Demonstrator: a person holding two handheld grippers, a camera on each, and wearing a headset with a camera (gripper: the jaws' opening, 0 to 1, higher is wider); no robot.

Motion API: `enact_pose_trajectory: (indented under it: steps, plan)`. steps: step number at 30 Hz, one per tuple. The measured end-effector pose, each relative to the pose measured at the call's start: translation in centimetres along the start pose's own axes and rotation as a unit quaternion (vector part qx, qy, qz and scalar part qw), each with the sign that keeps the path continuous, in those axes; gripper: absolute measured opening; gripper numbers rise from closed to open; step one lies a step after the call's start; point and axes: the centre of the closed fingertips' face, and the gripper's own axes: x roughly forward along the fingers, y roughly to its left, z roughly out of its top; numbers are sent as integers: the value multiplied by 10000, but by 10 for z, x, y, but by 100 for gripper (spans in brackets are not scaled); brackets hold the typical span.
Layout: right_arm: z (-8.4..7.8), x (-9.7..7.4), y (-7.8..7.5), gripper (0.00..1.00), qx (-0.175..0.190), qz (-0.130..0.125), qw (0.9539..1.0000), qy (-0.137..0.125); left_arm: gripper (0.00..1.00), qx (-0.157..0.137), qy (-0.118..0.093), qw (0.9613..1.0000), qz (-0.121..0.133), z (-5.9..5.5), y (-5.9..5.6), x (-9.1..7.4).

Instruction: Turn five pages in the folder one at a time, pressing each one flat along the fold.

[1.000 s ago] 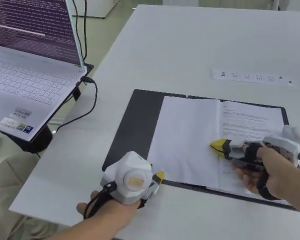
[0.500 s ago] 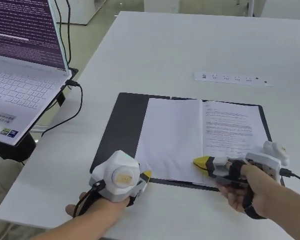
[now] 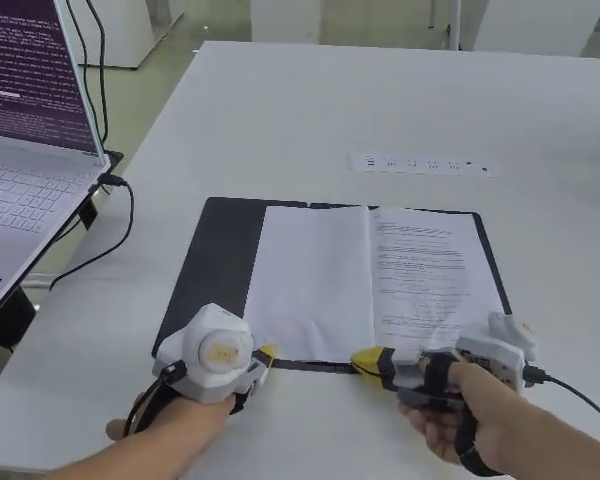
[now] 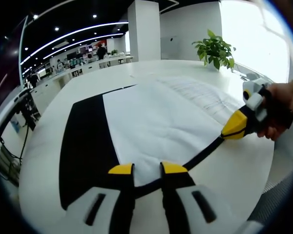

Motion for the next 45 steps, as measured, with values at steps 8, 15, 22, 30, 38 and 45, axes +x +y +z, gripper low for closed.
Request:
enact_pose_trajectory:
  steps: [8,15,22,30,38,45]
  plan:
    - [-26,-29,15,0,-230,-25,9997,48,31,-832,293,9960,-113,3,-10,-2]
    - [0,-82,32,0,-453,-46,9927,-1116,29,-1260,265,9912,-317,19,-23,-29]
    - [26,-143,50,20,-1115,-184,9679,-2247,38,-931,47,9951,-320,42,-23,-69]
    - [35,-201,70,38,-2523,-776,9199,-2898,49,-574,-424,9974,-81,63,-8,-117]
    - [30,-220,84,48,-3878,-1048,8658,-2982,63,-763,-644,9950,32,65,-7,-150]
    - [26,-219,68,77,-4588,-1506,8359,-2610,77,-598,-714,9955,186,60,-7,-172]
